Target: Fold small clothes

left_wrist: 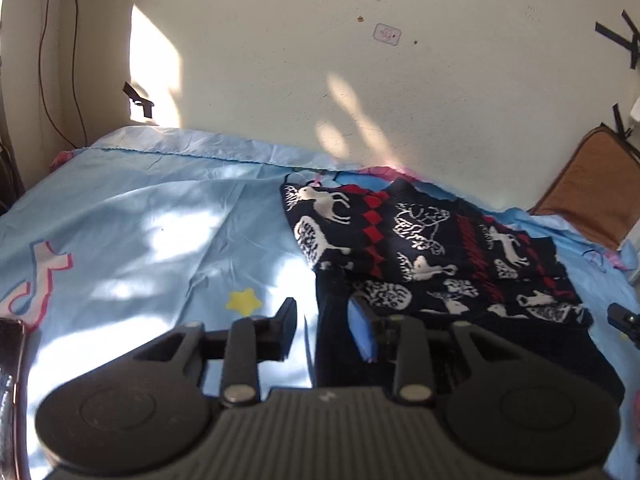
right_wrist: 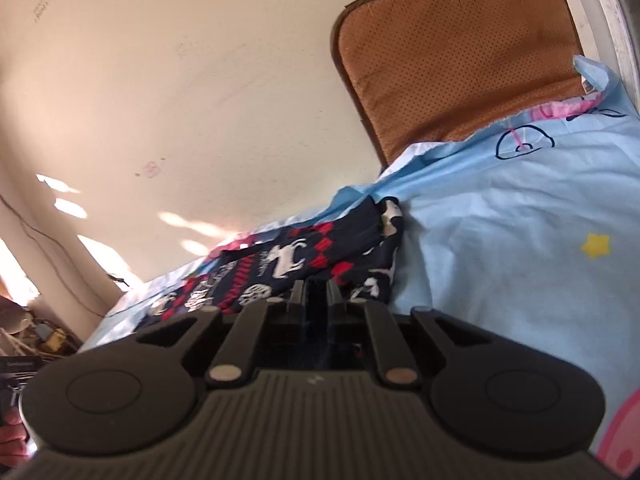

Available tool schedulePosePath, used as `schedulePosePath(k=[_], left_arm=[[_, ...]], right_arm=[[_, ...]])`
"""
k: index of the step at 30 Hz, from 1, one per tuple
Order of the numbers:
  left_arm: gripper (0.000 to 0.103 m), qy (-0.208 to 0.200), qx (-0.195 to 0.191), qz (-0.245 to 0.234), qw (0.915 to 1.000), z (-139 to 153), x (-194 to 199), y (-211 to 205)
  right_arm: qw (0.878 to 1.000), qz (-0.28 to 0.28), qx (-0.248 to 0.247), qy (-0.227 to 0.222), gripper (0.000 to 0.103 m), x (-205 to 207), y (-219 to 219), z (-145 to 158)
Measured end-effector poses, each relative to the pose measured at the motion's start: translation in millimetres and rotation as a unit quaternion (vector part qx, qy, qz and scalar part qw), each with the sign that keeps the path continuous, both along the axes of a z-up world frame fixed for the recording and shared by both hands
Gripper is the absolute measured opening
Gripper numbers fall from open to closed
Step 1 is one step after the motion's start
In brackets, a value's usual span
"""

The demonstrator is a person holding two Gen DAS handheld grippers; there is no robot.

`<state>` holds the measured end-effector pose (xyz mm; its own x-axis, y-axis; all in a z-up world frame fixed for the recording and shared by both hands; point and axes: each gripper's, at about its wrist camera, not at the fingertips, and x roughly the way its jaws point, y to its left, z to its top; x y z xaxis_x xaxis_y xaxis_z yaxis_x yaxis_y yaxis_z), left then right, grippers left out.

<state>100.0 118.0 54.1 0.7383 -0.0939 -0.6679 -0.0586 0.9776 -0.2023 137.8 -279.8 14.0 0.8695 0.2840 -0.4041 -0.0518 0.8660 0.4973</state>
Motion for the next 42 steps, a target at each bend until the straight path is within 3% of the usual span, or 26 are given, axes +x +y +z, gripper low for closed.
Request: schedulePosePath(k=[1, 2, 6, 9, 13, 14, 15, 16, 17, 18, 19, 20, 21, 23, 27, 30, 34, 36, 37, 38, 40, 42], left_arm=[[0.042, -0.003, -0.007, -0.013, 0.9999, -1.7, -3.9, 2.8], [0.051, -0.007, -0.015, -0.024, 0.9996, -3.0, -11.2, 6.7], [0.056, 0.012, -0.064, -0.058, 0.9962, -14.6, -49.6, 24.0], [0.073, 0.037, -0.101, -0.072, 0.9916, -28.4, -75.0, 27.1], [0.094, 0.057, -0.188, -0.072, 0.9779, -39.8, -76.2, 29.3], [0.095, 0.054, -0.203, -0.071, 0.9752, -41.2, -72.2, 28.6], [0.094, 0.054, -0.21, -0.065, 0.974, -43.0, -67.2, 27.3], [0.085, 0.059, -0.216, -0.054, 0.9732, -47.0, -58.9, 25.0], [0.074, 0.066, -0.222, -0.046, 0.9718, -51.5, -51.3, 24.0], [0.053, 0.073, -0.223, -0.037, 0.9713, -55.8, -45.6, 23.3], [0.037, 0.069, -0.213, -0.013, 0.9744, -58.7, -42.8, 24.9], [0.018, 0.077, -0.207, -0.003, 0.9752, -60.8, -40.5, 26.0], [0.017, 0.083, -0.213, 0.005, 0.9736, -62.8, -40.3, 29.4], [0.011, 0.086, -0.233, 0.005, 0.9688, -62.0, -45.4, 36.6], [0.01, 0.063, -0.21, -0.011, 0.9756, -42.8, -63.8, 37.6], [0.01, 0.05, -0.171, -0.031, 0.9835, -27.8, -71.0, 28.9], [0.014, 0.072, -0.128, -0.037, 0.9885, -37.6, -58.6, 21.0], [0.02, 0.096, -0.11, -0.035, 0.9887, -49.1, -54.4, 20.2], [0.023, 0.091, -0.105, -0.043, 0.9893, -48.2, -56.5, 21.1], [0.031, 0.09, -0.093, -0.048, 0.9903, -44.4, -58.5, 23.5], [0.035, 0.065, -0.075, -0.048, 0.994, -29.4, -61.1, 32.5], [0.038, 0.033, -0.048, -0.04, 0.9975, -7.8, -52.4, 40.9]], right_arm=[[1.0, -0.004, 0.01, 0.005, 0.052, -1.8, -3.7, -3.0], [1.0, 0.002, 0.028, 0.0, 0.054, -8.3, -8.0, -5.5], [0.997, 0.044, 0.064, 0.014, 0.055, -53.8, -24.2, -15.6], [0.994, 0.055, 0.088, 0.042, 0.062, -86.5, -33.6, -29.0], [0.984, 0.047, 0.166, 0.055, 0.066, -109.2, -32.9, -44.2], [0.982, 0.05, 0.176, 0.054, 0.066, -107.7, -30.2, -44.3], [0.981, 0.05, 0.177, 0.058, 0.066, -102.9, -22.9, -42.6], [0.983, 0.047, 0.168, 0.06, 0.067, -97.8, -15.3, -39.5], [0.985, 0.047, 0.157, 0.062, 0.067, -91.5, -7.0, -36.3], [0.986, 0.049, 0.147, 0.065, 0.065, -88.2, -1.2, -34.8], [0.987, 0.048, 0.138, 0.071, 0.058, -82.2, 6.0, -34.3], [0.987, 0.048, 0.133, 0.08, 0.035, -78.6, 10.0, -35.1], [0.986, 0.046, 0.132, 0.092, 0.024, -75.2, 12.3, -37.4], [0.984, 0.031, 0.146, 0.095, 0.02, -78.9, 8.6, -38.5], [0.988, 0.018, 0.136, 0.068, 0.017, -100.9, 5.3, -25.2], [0.992, 0.015, 0.113, 0.047, 0.016, -117.5, 8.6, -11.7], [0.995, 0.0, 0.085, 0.06, 0.015, -117.1, 8.8, -18.4], [0.992, -0.01, 0.07, 0.101, 0.018, -108.3, 6.7, -32.8], [0.993, -0.005, 0.075, 0.095, 0.019, -109.3, 3.2, -33.4], [0.993, -0.006, 0.068, 0.095, 0.027, -110.3, -0.2, -29.0], [0.998, -0.018, 0.022, 0.063, 0.038, -111.9, -6.8, -10.2], [0.999, -0.017, -0.022, 0.037, 0.039, -98.6, -12.5, 11.8]])
